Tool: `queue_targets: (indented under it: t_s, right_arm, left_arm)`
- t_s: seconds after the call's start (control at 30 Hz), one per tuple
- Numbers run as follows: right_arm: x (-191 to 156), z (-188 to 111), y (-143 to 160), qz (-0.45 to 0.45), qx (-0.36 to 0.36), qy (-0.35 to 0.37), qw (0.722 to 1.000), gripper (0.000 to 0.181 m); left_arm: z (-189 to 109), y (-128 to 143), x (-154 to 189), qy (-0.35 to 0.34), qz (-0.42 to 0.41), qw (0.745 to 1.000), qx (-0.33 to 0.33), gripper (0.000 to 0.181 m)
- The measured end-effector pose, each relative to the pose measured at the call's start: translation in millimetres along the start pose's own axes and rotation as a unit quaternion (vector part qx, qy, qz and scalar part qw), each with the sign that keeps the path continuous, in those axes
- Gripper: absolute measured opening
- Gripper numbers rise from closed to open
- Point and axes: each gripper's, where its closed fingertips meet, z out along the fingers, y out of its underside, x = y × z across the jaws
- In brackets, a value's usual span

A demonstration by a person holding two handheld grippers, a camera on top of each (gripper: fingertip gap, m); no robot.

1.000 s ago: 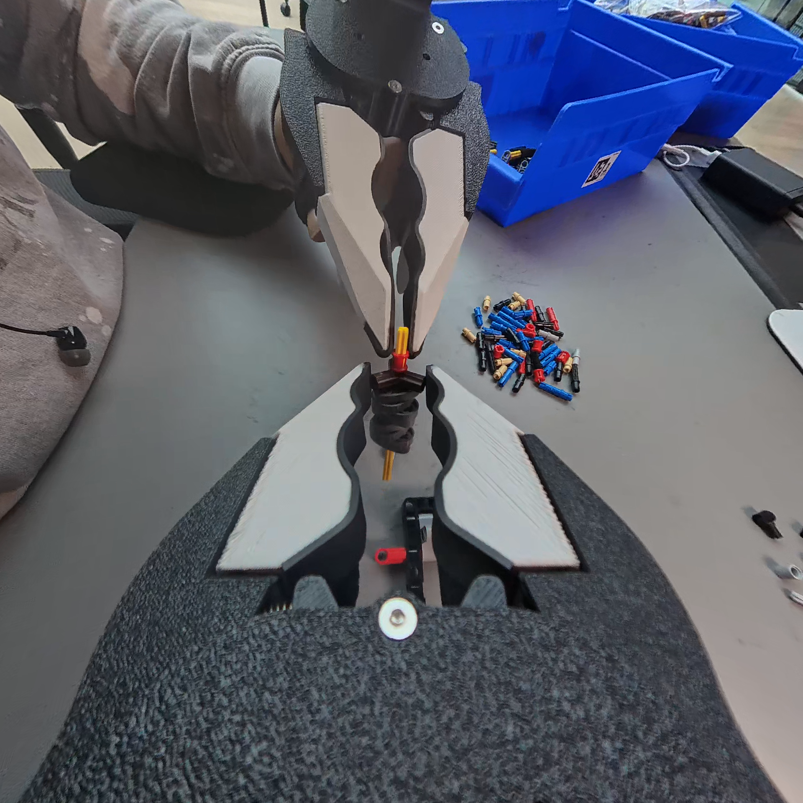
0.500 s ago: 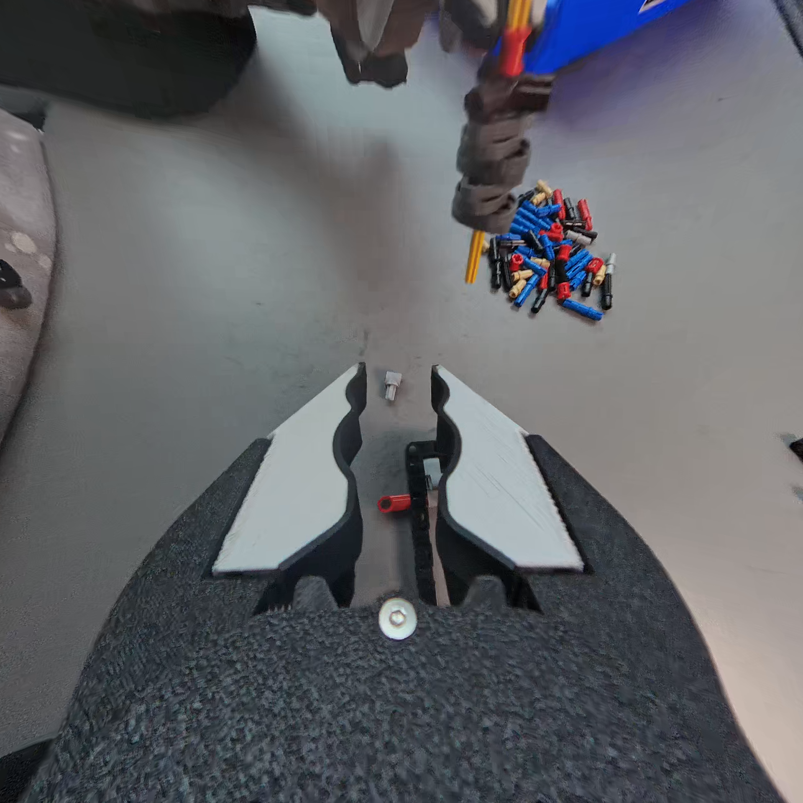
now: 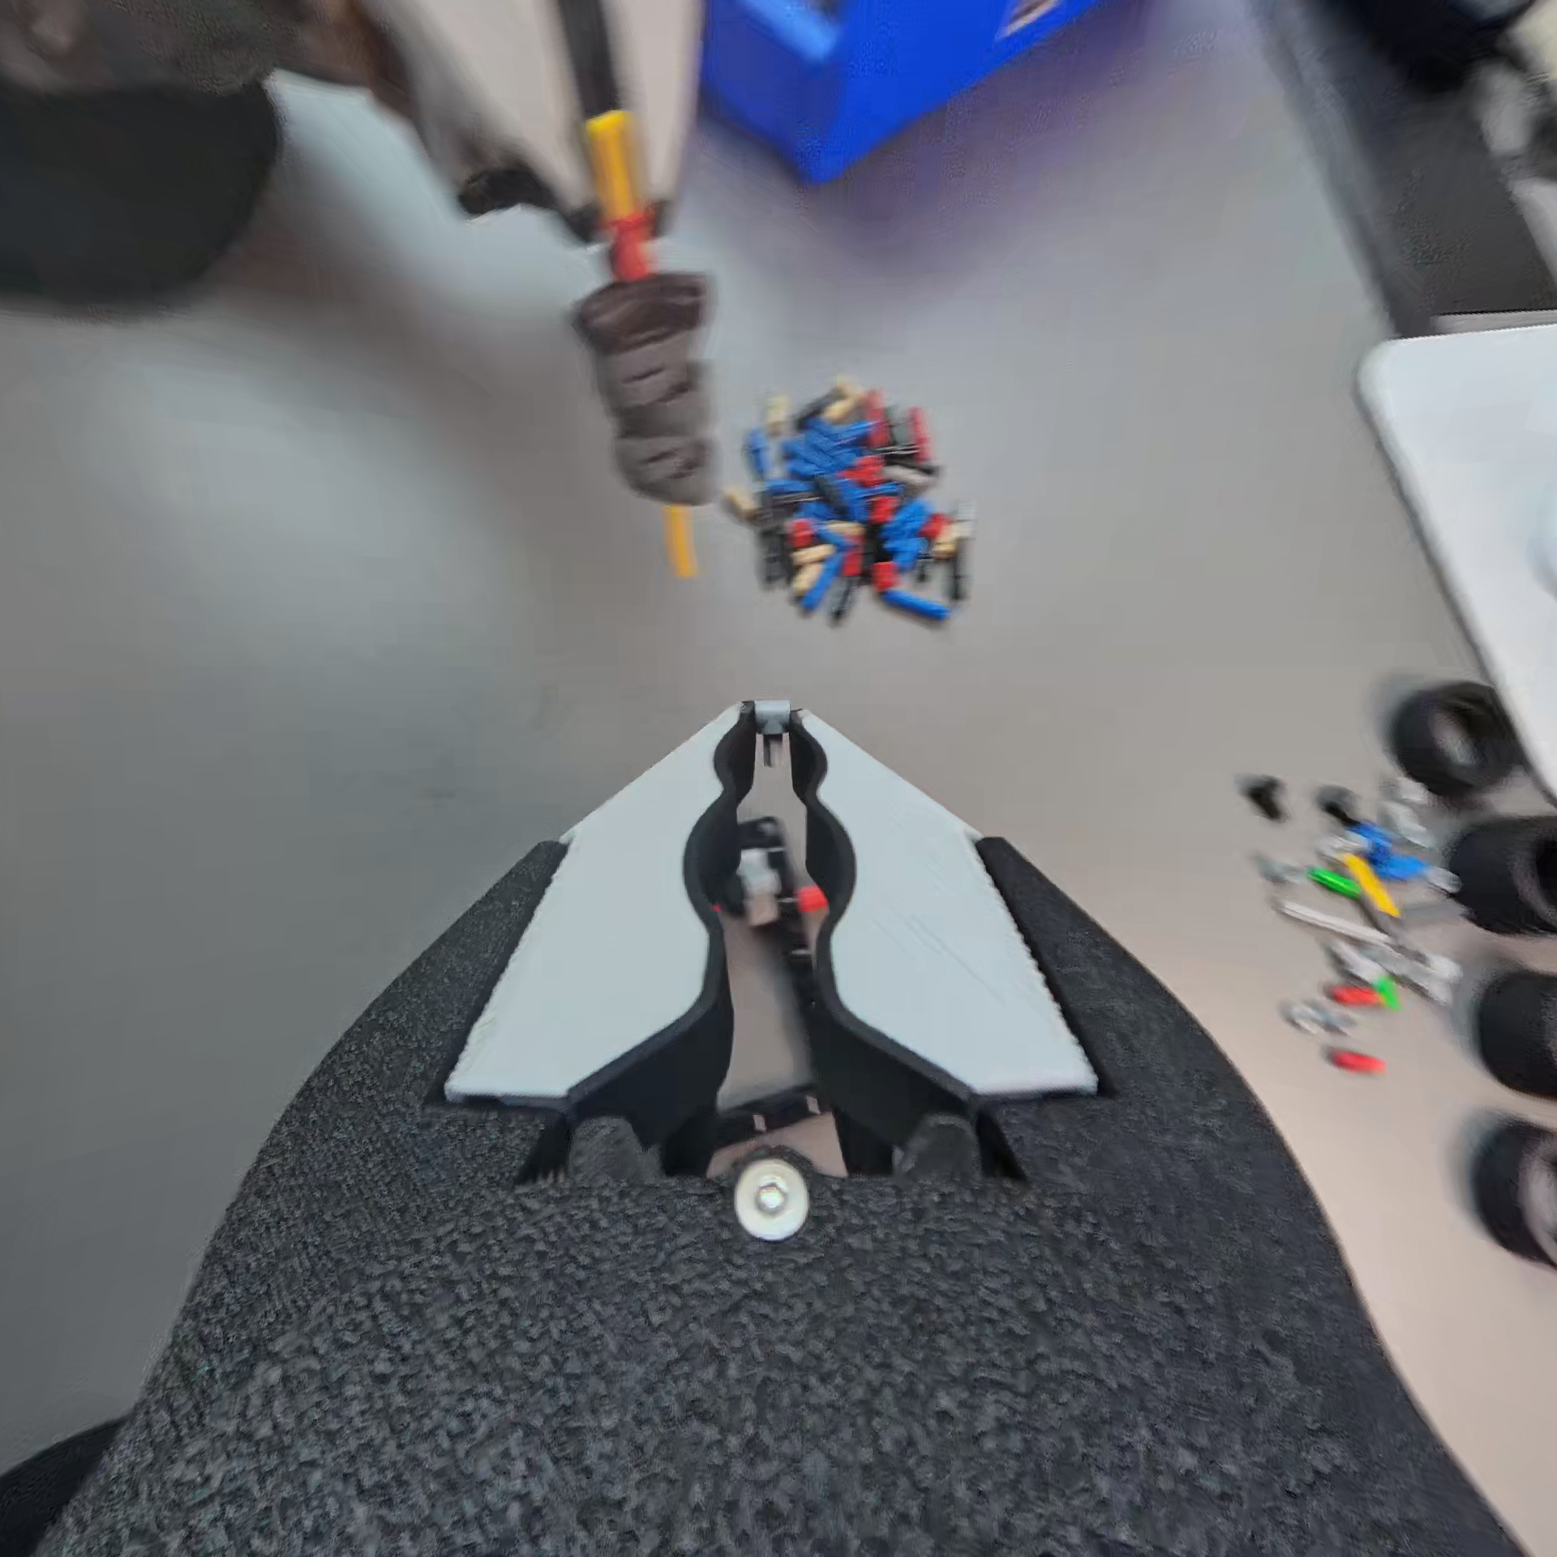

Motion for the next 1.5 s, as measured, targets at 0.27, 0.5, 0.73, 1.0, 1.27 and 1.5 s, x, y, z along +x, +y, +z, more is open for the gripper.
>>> queue_targets:
  t_s: [0.27, 0.5, 0.73, 1.0, 1.27, 1.5]
  right_arm:
    - [178, -7, 79, 0.125, -0.036, 0.228, 0.965, 0.008]
    - [184, -5, 73, 0.093, -0.011, 0.257, 0.962, 0.022]
    - [54, -23, -17, 0.028, 0.141, 0.054, 0.988, 0.043]
    - [-30, -18, -48, -0.008, 0.211, -0.050, 0.976, 0.044]
    - [-49, -14, -65, 0.002, 0.250, -0.080, 0.965, 0.030]
    - [-45, -16, -58, 0.019, 0.238, -0.089, 0.967, 0.021]
  left_arm:
    - [2, -1, 6, 0.013, -0.005, 1.000, 0.015, 0.004]
    - [4, 4, 2, 0.018, -0.023, 0.999, 0.022, 0.004]
    - [0, -5, 5, 0.043, -0.052, 0.996, 0.059, 0.004]
    - [4, -9, 14, 0.068, -0.064, 0.992, 0.081, 0.004]
    - [8, -10, 21, 0.083, -0.067, 0.990, 0.088, 0.004]
    - [9, -4, 21, 0.082, -0.057, 0.993, 0.070, 0.005]
